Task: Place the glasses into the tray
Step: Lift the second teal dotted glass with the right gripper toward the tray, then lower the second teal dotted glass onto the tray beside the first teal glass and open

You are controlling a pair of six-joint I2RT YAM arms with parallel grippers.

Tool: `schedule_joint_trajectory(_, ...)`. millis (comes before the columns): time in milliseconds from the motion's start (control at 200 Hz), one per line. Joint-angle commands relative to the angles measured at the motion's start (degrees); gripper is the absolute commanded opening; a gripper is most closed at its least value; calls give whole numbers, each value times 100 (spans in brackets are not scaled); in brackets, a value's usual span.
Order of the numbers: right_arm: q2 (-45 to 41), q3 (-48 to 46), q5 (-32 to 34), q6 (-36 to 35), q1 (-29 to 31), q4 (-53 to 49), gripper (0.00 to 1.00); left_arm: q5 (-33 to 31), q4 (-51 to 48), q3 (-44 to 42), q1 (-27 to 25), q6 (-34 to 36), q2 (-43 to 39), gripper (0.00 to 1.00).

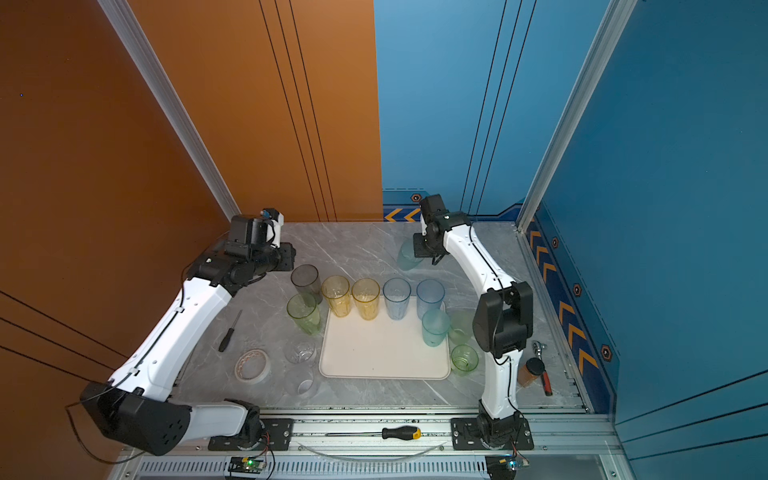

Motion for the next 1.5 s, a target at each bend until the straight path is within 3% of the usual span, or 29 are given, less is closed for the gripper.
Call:
schedule_joint_trajectory(0,-707,130,-159,-159,59,375,0,-206,-22,-61,-79,48,57,29)
schedule_joint_trajectory(100,-1257,-114,-331,-262,97,363,0,-172,-20,-66,-97,30,44,29)
schedule_joint_trajectory(230,-2211,-802,-1042,-476,120,339,0,-101,-14,-83,-106,26,13,29)
schedule_joint_trajectory(381,-3349,-1693,-1362,-964,482,16,2,-56,-28,-101,-95,13,-18,30)
schedule_joint_trajectory(496,-3835,-2012,-1289,-1165,1029,-782,2,-35,-29,-83,-93,8,-51,30)
schedule_joint_trajectory(636,-4101,-2399,-733,-1013,1935,-1411,2,20,-33,-22,-88,-26,-72,30)
schedule_joint_trajectory(741,-4185,-2869,-312,-791,2469,-1417,2,71,-46,0,-105,-60,-75,30)
schedule_joint_trajectory(836,-4121,-3270,-166,-524,2599,-1176,2,87,-96,44,-122,-71,-42,30)
schedule_joint_trajectory(1056,-3657,-3826,-21,-196,2619,-442,2,58,-237,155,-150,-36,9,30)
schedule_joint_trajectory(1492,-2623,-3731,607,-278,2304,-405,2,-56,-448,119,-89,82,-13,30)
